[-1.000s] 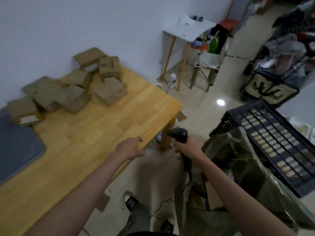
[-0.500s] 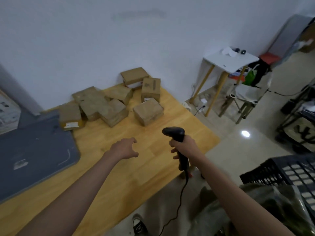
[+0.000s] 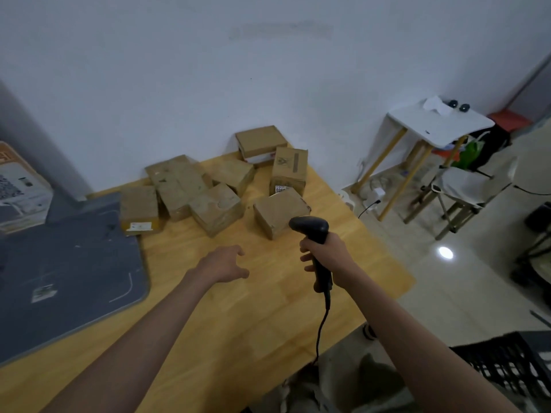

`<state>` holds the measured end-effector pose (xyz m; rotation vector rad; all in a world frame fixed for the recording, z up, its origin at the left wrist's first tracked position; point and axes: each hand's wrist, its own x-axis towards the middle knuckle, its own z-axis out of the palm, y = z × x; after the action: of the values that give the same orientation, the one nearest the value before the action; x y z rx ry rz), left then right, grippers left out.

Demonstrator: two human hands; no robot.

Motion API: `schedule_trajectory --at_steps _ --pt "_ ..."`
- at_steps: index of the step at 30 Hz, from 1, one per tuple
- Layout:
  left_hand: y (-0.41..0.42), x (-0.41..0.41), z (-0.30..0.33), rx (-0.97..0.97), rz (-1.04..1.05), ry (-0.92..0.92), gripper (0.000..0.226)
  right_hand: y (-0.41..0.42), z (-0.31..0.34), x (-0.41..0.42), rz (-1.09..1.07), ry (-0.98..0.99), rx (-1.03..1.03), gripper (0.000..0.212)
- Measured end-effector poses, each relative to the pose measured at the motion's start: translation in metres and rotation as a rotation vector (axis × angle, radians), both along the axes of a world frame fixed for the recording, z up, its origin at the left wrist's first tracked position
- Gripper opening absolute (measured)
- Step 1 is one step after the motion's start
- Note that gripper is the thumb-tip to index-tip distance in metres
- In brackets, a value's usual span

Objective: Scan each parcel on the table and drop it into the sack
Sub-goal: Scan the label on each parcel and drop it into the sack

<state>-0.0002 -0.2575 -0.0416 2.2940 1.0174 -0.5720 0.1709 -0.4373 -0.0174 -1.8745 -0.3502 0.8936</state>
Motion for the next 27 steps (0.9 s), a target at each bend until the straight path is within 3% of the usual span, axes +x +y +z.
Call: schedule_trajectory --at_steps 12,21,27 --pt "0.045 0.099 -0.034 -0.161 0.157 -0.005 0.072 0.093 -0.031 0.147 -0.101 0.041 -0.038 0.019" --pt "0.06 0.162 -0.071 -0.269 0.335 -0.045 0.06 0.13 -0.088 0.201 0.098 0.039 -0.236 0.014" --pt "0.063 0.172 -0.089 -0.599 0.638 -0.238 0.075 0.135 -0.111 0.203 0.134 0.152 -0.225 0.025"
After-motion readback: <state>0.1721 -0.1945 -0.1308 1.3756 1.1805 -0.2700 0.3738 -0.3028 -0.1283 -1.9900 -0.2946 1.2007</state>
